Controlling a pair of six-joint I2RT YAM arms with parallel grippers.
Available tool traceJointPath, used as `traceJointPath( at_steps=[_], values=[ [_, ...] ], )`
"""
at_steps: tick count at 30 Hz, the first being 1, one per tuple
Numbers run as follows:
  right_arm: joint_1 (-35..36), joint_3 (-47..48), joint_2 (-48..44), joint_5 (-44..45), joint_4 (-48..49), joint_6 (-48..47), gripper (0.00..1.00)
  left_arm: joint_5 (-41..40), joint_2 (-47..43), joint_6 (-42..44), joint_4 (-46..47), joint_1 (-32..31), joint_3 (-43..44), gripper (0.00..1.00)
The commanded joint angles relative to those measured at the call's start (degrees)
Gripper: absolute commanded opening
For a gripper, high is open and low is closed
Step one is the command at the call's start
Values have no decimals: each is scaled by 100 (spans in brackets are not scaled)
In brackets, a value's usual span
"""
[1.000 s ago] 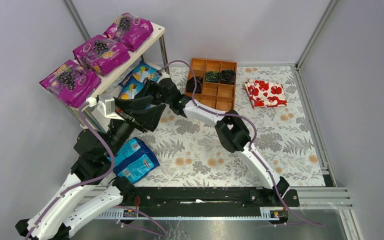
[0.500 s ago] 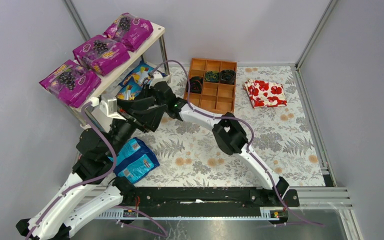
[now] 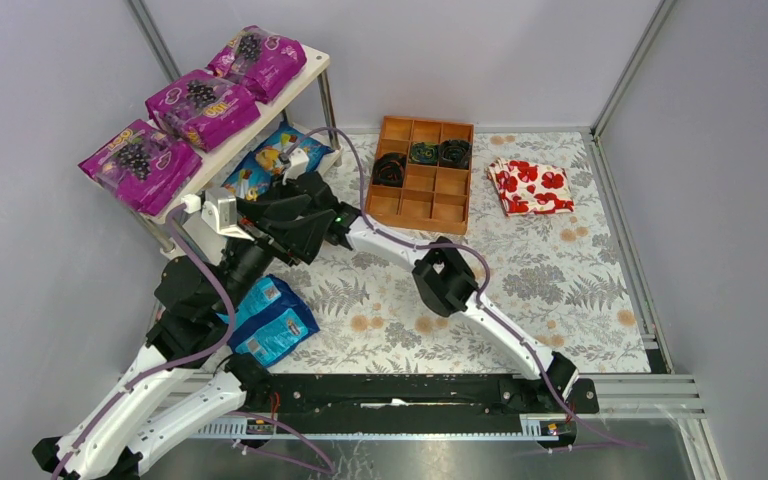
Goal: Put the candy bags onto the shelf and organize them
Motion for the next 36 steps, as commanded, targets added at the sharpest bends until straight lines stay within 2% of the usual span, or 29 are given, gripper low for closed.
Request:
traceJointPath(
  at_steps=[1, 7, 11, 14, 18, 24, 27, 30, 36],
  values=[
    [-379, 366, -270, -144, 313, -241, 16, 18, 28, 19, 195, 28, -28, 70],
    [-573, 337, -353, -646, 76, -82, 15, 60, 86, -6, 220, 28, -33, 70],
    [-678, 500, -185, -752, 77, 90, 23, 70, 118, -19, 229, 32, -50, 70],
    [-707, 516, -190, -680, 56, 54, 39, 70, 141, -19, 229, 49, -58, 70],
    [-771, 396, -470, -240, -405, 320, 65, 79, 179, -19, 225, 53, -72, 70],
    [-888, -484, -1628, -116, -1285, 647, 91, 54, 225, 0, 202, 55, -77, 69],
    [-883, -1333, -2358, -149, -1742, 543, 98, 51, 208, -1, 207, 58, -72, 69],
    [-872, -2783, -3278, -294, -1806, 474, 100, 53, 166, -1, 195, 84, -66, 69],
    [-802, -6409, -5150, -1333, -244, 1159, 100, 149, 93, -1, 282, 110, -124, 70]
  ],
)
